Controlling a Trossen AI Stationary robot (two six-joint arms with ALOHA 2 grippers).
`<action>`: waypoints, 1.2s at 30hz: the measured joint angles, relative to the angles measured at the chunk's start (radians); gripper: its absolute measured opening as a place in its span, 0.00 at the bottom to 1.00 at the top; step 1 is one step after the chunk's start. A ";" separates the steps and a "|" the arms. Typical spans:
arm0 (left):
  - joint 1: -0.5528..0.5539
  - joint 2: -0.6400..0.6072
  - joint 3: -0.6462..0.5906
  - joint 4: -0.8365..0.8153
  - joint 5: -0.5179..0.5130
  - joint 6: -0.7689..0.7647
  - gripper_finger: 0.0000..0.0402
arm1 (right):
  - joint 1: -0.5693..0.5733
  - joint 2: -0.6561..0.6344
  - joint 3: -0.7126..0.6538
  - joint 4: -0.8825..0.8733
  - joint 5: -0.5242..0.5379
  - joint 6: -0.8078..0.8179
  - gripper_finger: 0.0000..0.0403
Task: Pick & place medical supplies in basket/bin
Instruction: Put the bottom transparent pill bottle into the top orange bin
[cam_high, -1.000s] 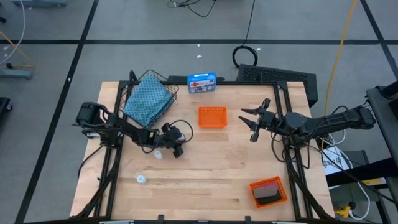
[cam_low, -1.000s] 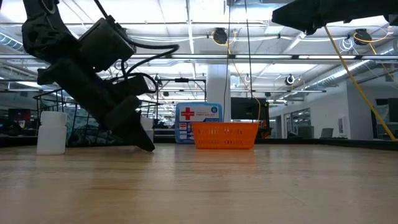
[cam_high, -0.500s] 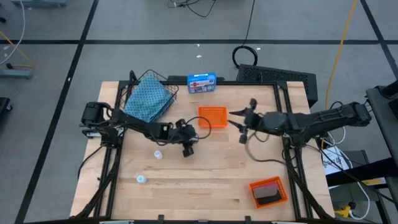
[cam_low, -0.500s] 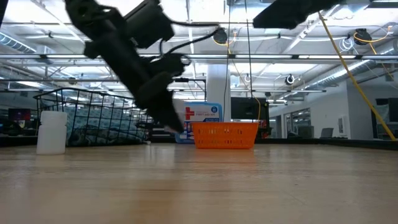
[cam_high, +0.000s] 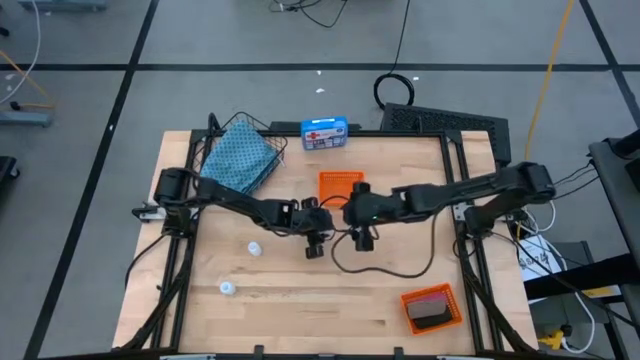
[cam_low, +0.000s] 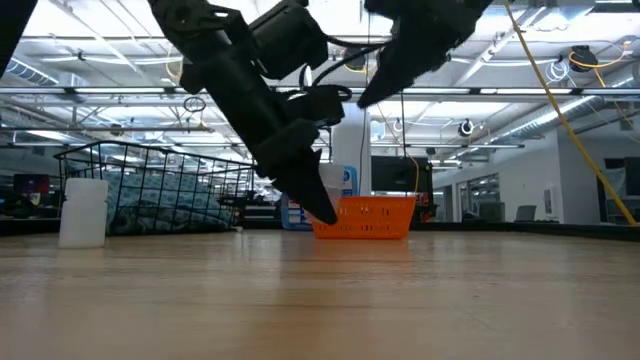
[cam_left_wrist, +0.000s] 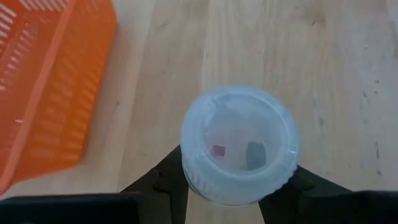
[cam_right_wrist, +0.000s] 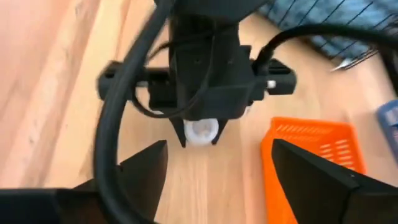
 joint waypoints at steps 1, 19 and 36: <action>-0.002 0.002 0.003 0.002 0.002 0.000 0.36 | -0.004 0.015 0.000 -0.002 -0.001 -0.001 0.71; -0.032 0.000 0.004 0.092 -0.022 0.032 0.36 | -0.025 0.143 0.000 0.107 -0.078 0.016 0.68; -0.032 -0.034 0.005 0.111 -0.059 0.059 0.36 | -0.021 0.144 -0.052 0.201 -0.079 0.003 0.62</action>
